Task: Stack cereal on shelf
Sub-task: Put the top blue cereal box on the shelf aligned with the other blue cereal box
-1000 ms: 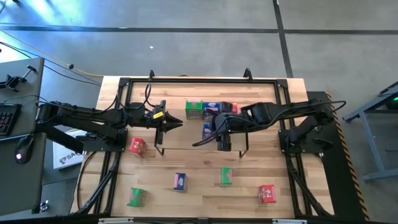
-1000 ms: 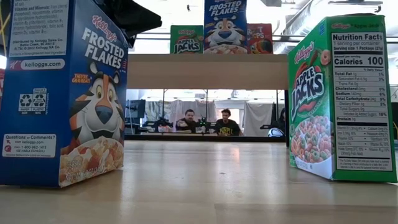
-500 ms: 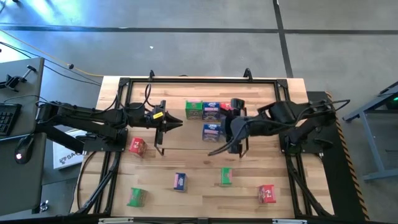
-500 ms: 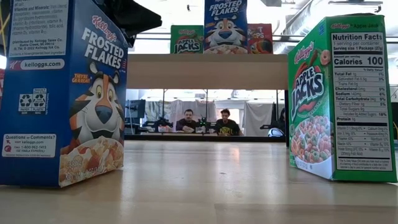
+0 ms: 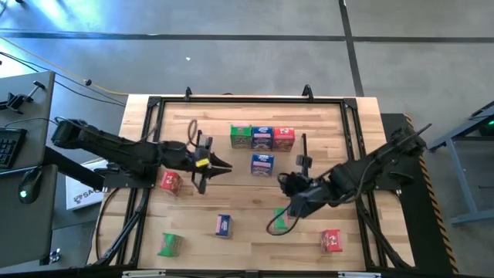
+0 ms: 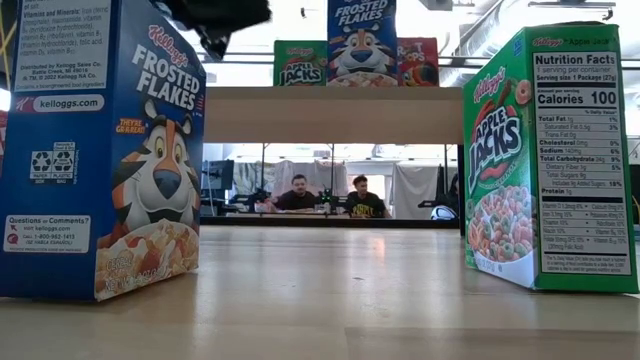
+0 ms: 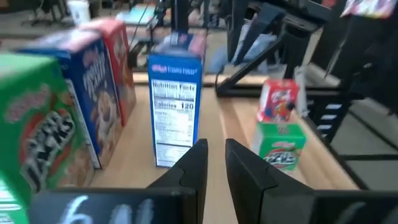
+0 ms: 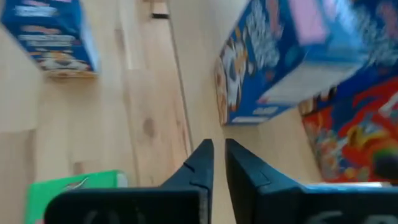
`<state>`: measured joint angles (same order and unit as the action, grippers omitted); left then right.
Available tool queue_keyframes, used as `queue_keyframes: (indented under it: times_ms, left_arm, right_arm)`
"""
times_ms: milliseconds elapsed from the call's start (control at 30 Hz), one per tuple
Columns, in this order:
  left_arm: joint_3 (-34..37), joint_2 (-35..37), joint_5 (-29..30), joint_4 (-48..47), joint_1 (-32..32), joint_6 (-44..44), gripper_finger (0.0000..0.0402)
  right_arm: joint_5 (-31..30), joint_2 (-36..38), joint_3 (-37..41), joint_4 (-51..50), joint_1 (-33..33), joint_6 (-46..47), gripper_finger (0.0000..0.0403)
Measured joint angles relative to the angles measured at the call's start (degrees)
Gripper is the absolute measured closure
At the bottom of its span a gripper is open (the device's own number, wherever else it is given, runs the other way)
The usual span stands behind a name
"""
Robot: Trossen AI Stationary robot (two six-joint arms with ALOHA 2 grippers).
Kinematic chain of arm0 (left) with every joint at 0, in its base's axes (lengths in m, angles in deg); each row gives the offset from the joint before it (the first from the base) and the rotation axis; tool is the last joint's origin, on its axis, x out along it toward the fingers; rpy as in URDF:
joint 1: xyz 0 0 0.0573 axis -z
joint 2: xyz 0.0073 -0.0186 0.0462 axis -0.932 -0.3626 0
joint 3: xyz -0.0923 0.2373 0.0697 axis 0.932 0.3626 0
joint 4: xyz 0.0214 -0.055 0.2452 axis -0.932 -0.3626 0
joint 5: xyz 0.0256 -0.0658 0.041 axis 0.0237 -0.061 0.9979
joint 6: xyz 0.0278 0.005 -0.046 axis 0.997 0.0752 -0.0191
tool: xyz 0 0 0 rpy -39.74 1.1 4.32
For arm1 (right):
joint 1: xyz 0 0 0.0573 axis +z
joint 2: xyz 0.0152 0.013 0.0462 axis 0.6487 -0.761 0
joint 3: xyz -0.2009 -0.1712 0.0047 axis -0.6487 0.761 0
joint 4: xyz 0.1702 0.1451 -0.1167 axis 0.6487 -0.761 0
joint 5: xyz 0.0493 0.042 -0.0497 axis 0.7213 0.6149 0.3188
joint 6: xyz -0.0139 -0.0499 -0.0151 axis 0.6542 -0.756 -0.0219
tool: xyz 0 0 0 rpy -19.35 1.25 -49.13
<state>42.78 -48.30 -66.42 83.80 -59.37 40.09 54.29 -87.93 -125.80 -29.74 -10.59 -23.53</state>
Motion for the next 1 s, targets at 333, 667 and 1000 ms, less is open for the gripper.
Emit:
queue_keyframes:
  times_ms: [333, 667, 1000]
  left_arm:
    - [-9.4, -14.2, 11.1, -1.6, 2.0, -1.7, 0.0355]
    - [-11.8, -16.7, 15.3, -4.2, 1.9, -2.6, 0.0355]
    - [-11.8, -16.6, 15.5, -4.2, -0.5, -2.6, 0.0355]
  right_arm:
    - [-7.3, 0.2, 12.7, 16.5, -3.6, 4.0, 0.0397]
    - [-8.7, 0.3, 13.3, 18.8, -6.0, 2.2, 0.0401]
    - [-8.5, 0.3, 13.3, 20.5, -8.0, -0.5, 0.0401]
